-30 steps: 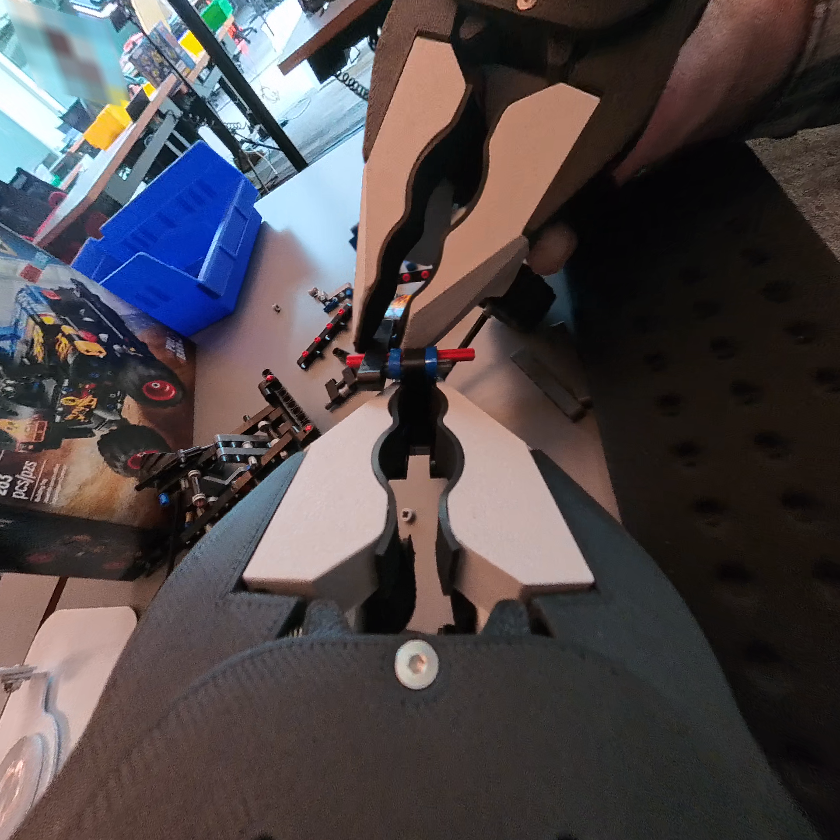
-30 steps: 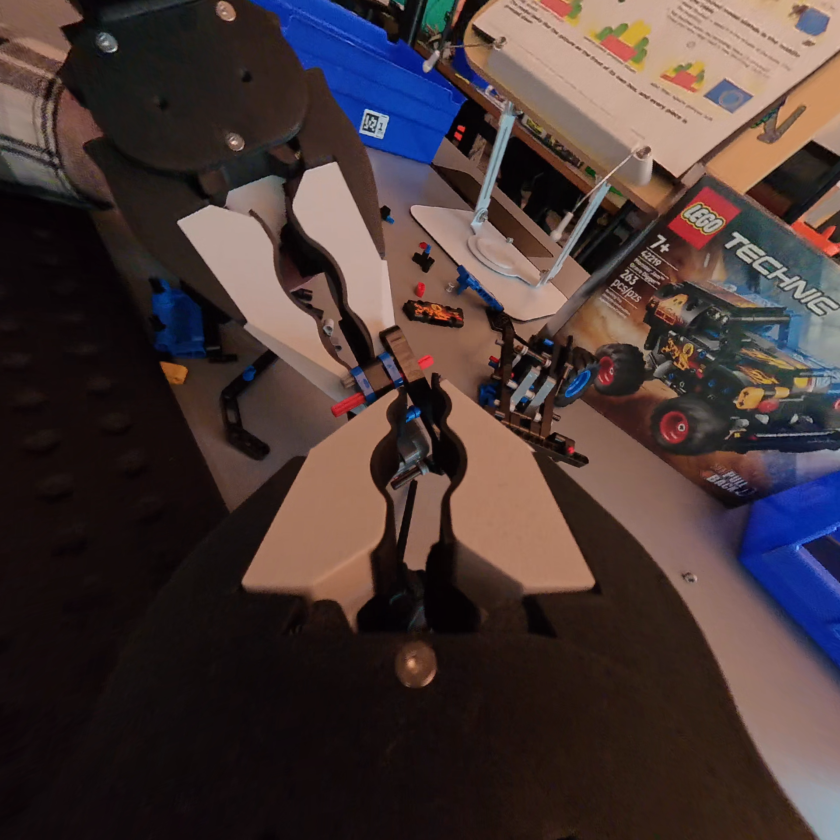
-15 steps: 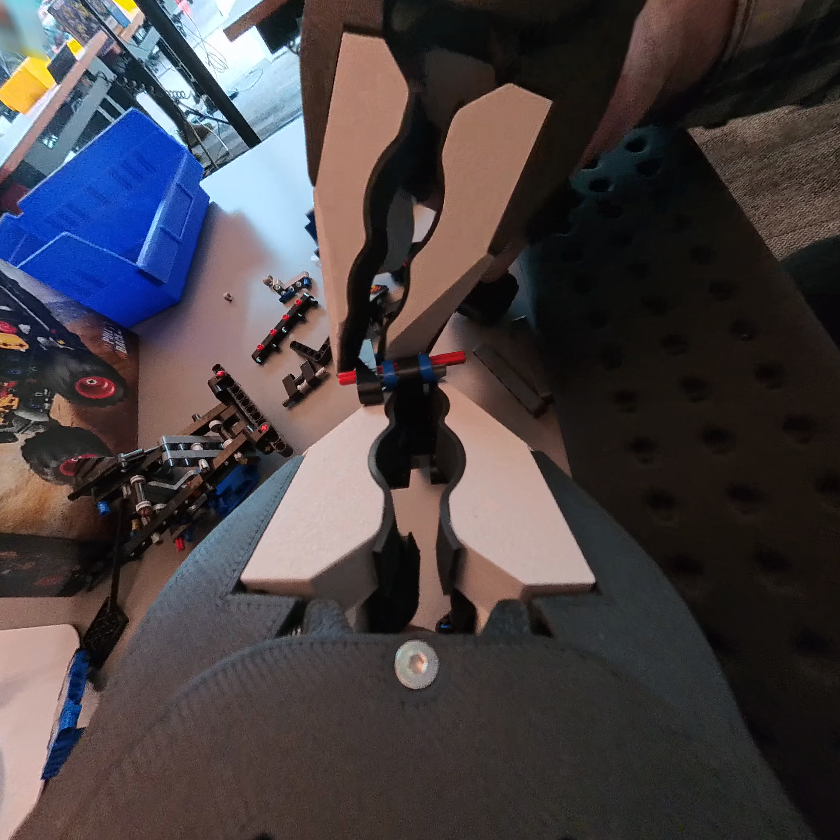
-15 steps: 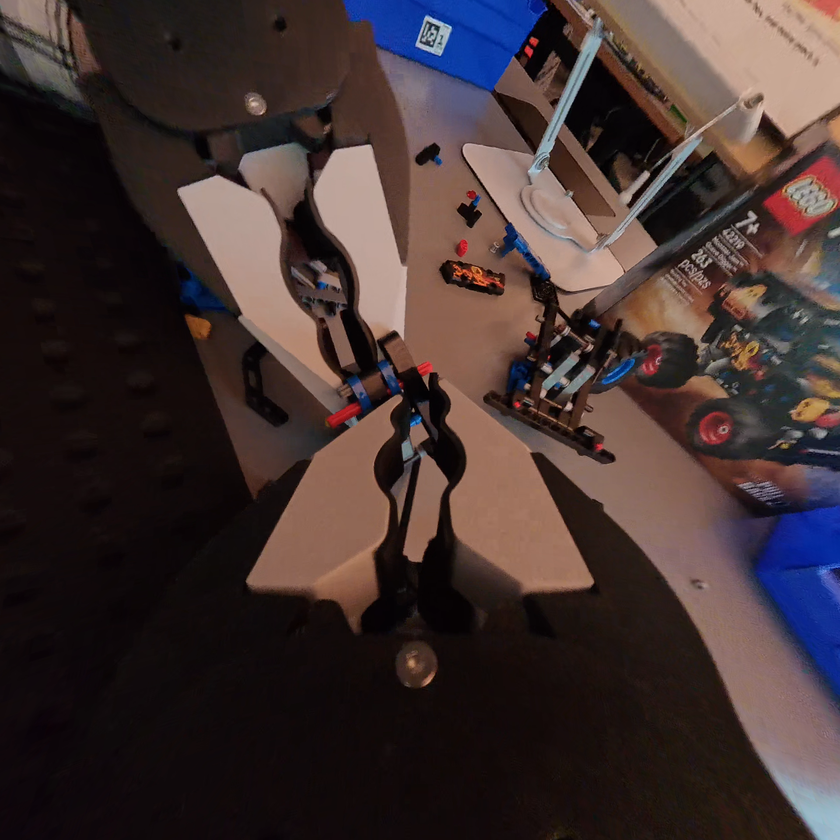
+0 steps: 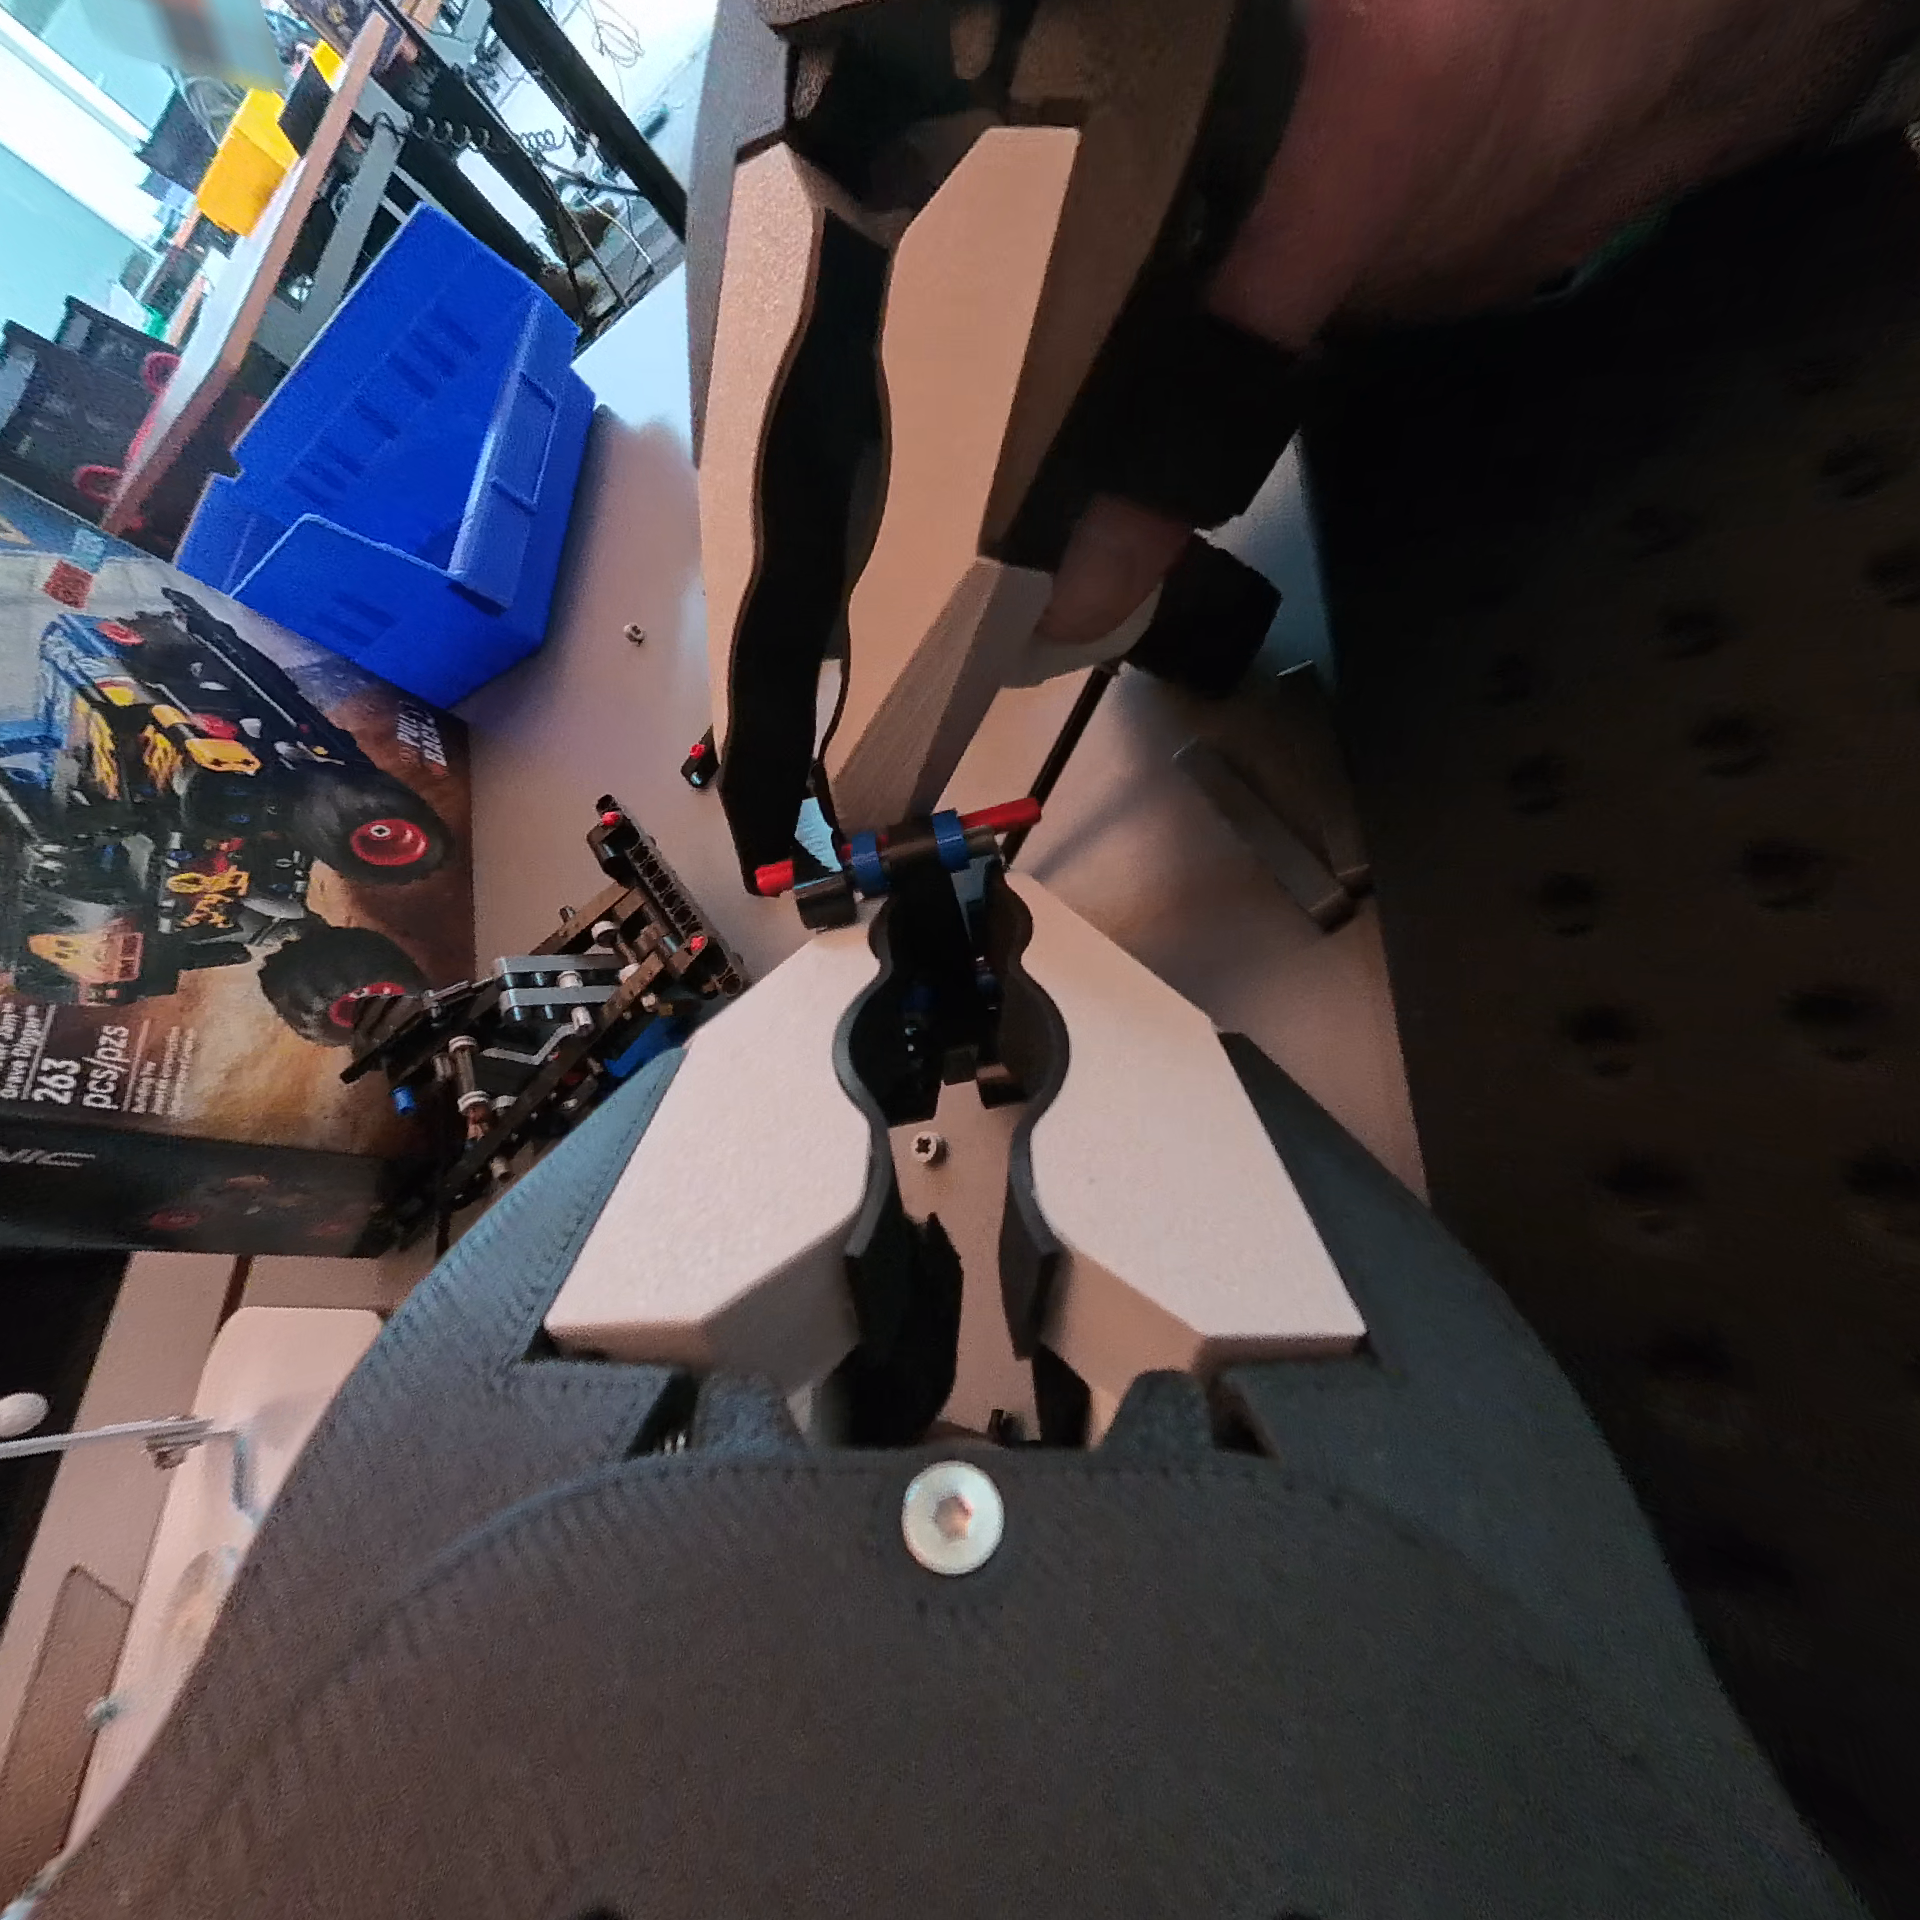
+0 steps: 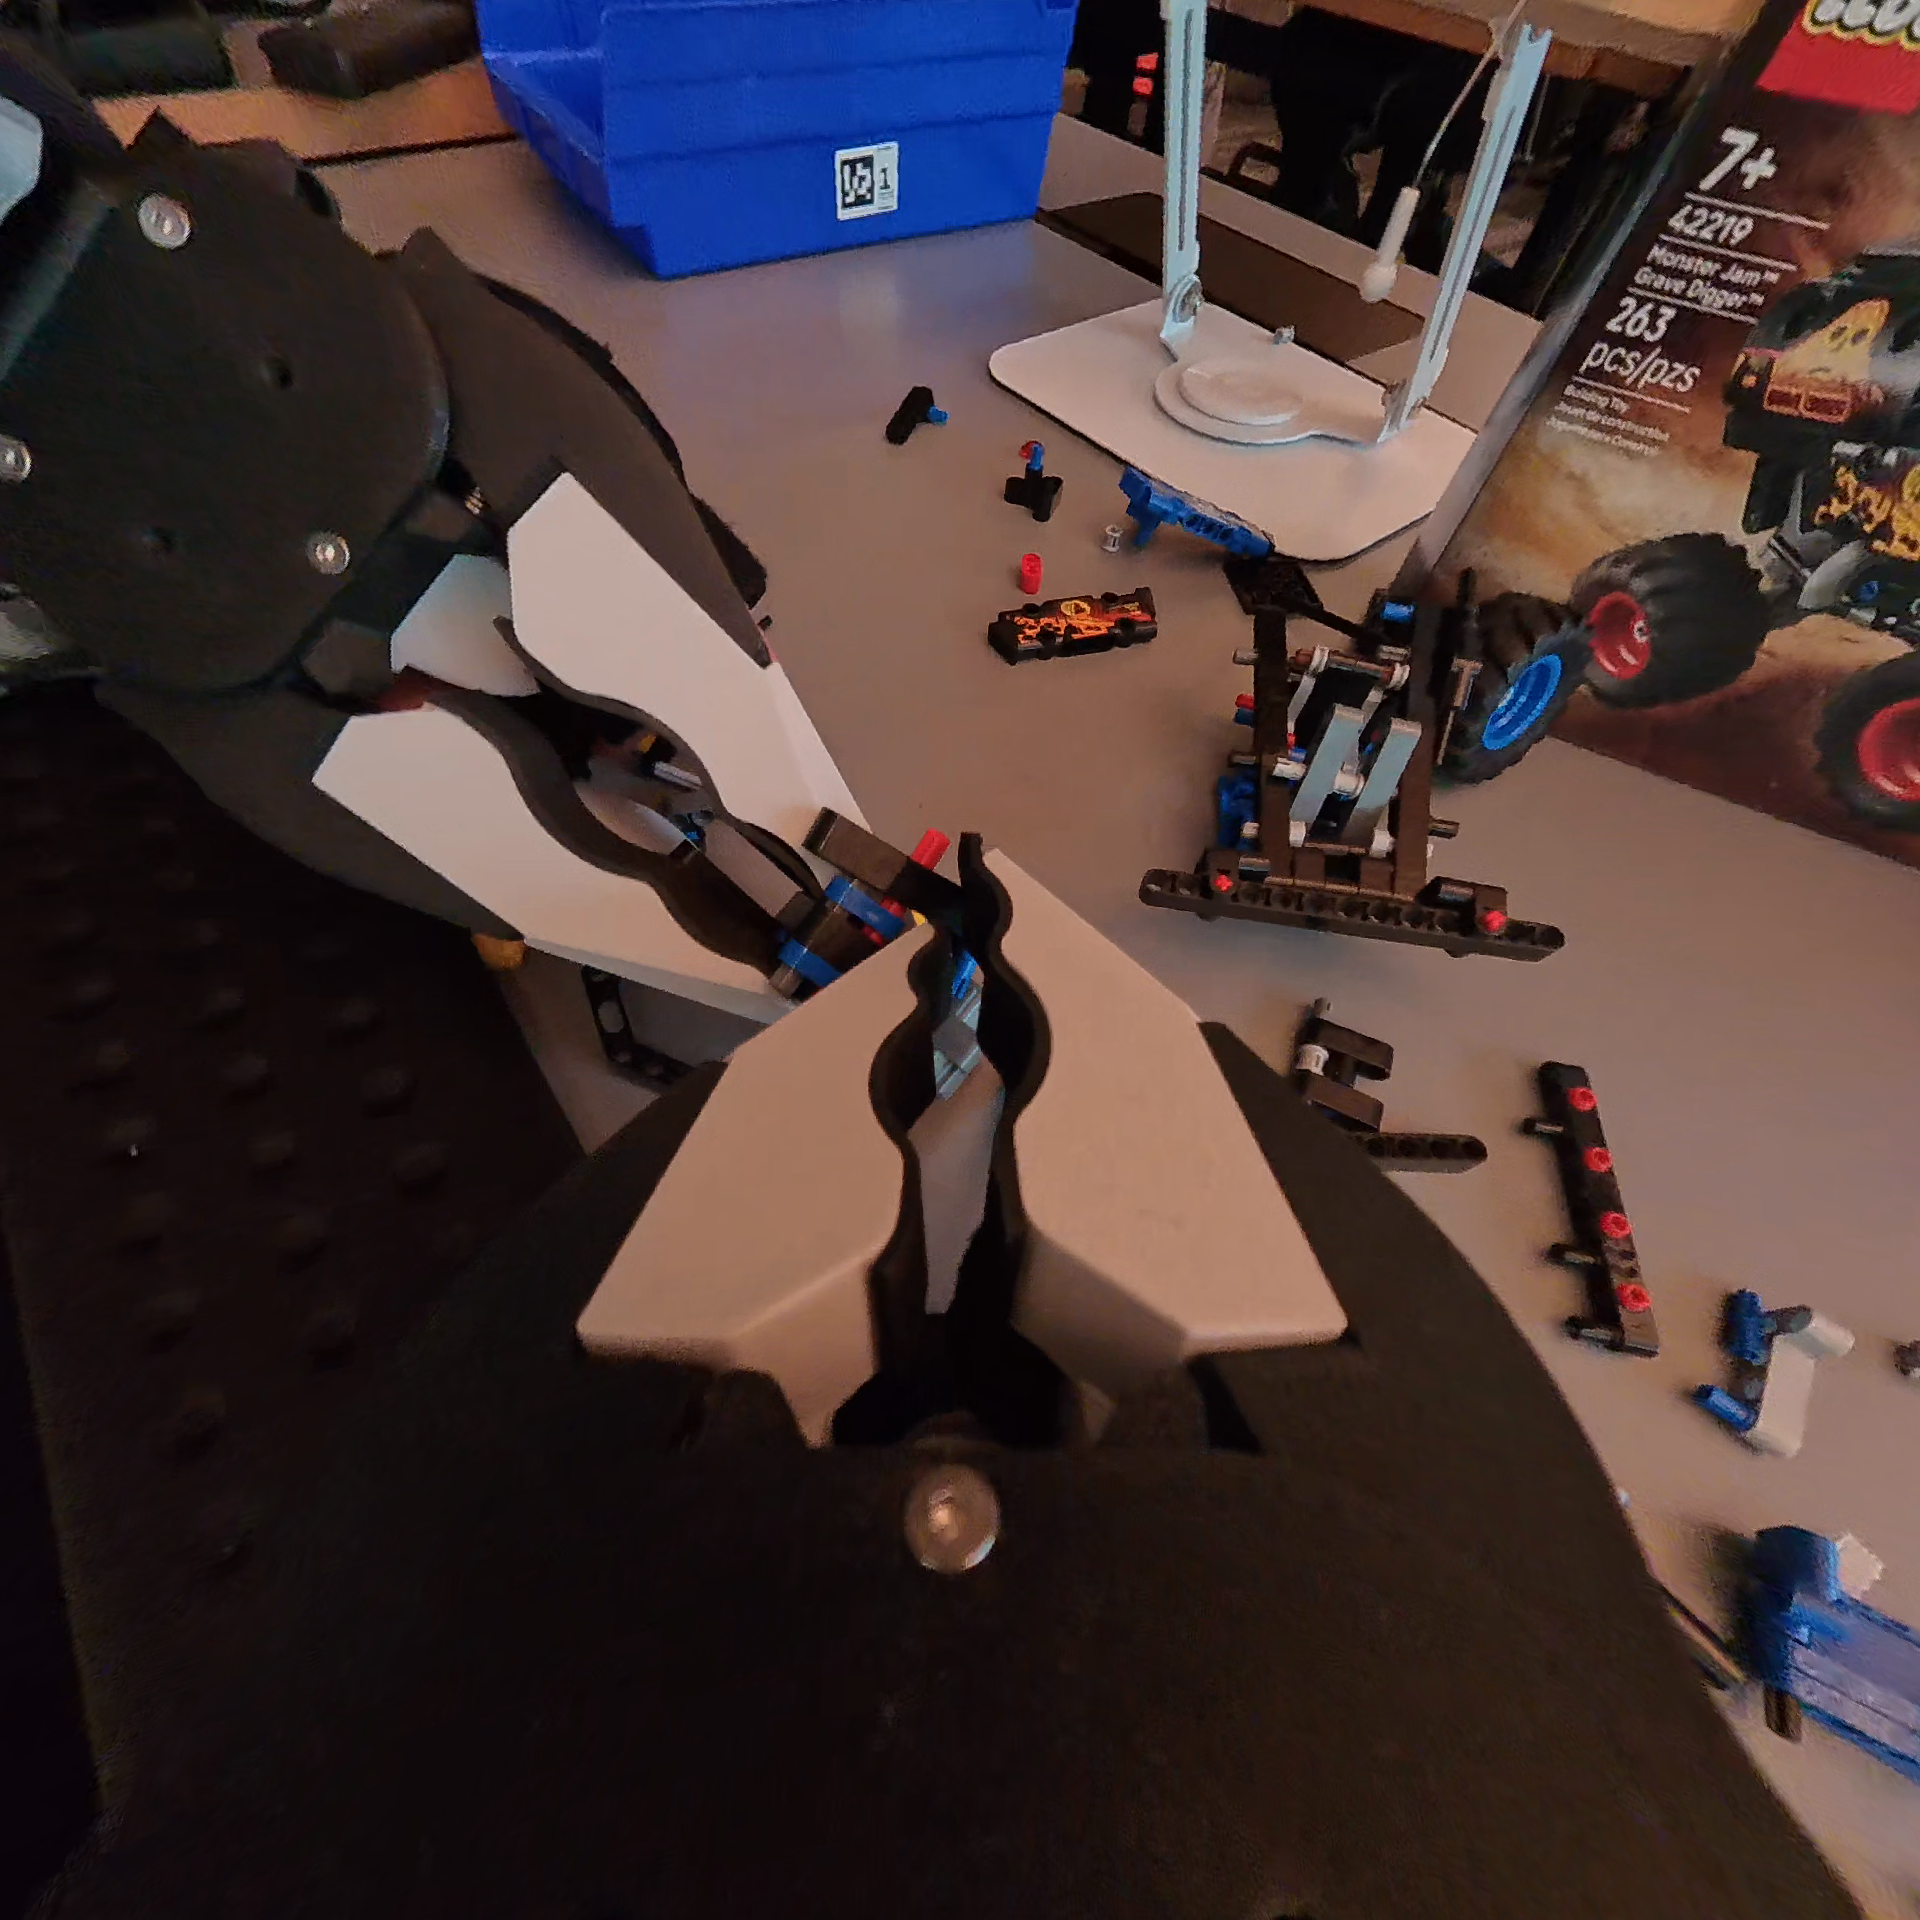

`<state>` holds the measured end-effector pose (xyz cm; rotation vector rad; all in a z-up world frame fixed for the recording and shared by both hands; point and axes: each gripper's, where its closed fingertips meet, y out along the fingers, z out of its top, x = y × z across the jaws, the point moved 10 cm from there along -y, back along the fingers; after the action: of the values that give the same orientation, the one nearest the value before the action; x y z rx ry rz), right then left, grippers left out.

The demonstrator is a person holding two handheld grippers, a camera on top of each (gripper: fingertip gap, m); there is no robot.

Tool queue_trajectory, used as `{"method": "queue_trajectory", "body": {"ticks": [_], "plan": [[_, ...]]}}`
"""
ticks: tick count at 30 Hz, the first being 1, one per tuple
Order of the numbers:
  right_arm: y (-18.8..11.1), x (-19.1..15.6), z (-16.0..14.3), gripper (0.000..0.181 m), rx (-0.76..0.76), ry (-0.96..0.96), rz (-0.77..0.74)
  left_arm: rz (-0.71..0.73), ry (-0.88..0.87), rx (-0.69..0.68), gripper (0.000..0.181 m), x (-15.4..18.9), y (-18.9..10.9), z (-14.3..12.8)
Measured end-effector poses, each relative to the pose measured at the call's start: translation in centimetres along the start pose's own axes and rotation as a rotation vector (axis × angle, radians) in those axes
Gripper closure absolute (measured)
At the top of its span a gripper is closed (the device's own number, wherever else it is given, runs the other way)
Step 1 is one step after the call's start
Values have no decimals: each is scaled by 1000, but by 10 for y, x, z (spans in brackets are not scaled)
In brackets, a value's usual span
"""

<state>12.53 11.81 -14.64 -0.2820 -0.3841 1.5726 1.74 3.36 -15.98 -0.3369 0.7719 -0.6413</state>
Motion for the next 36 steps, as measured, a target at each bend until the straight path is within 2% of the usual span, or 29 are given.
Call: {"method": "queue_trajectory", "body": {"ticks": [3,5,7,11,13,15,19,22,26,28,32,36], "plan": [[2,0,1,181,0,9,-37,15,-1,-3,172,-3,2,-3],[5,-3,4,179,-57,-77,-36,-2,4,-1,176,-8,-1,-8],[-5,-3,6,176,-125,-139,45,-41,-7,33,176,-4,0,-4],[-23,-14,13,172,-153,-316,-26,-30,29,48,177,-3,-1,5],[-35,-14,13,167,-166,-311,-3,-24,48,-5,176,-2,1,-2],[-41,-15,18,168,-123,-303,-5,-47,38,31,177,0,0,2],[-30,-24,17,168,-81,-341,-14,-38,108,21,177,7,3,7],[-25,-25,12,181,-81,-361,-7,-19,115,-5,176,6,4,5],[-28,-26,12,172,-40,-341,12,-45,100,24,176,7,5,7],[-23,-28,8,170,-71,-355,15,-44,104,20,177,8,6,8],[-21,-30,6,171,-70,-390,-23,-39,97,14,176,8,6,9],[-23,-26,2,173,-32,-308,4,-35,100,16,176,10,8,9]]}}
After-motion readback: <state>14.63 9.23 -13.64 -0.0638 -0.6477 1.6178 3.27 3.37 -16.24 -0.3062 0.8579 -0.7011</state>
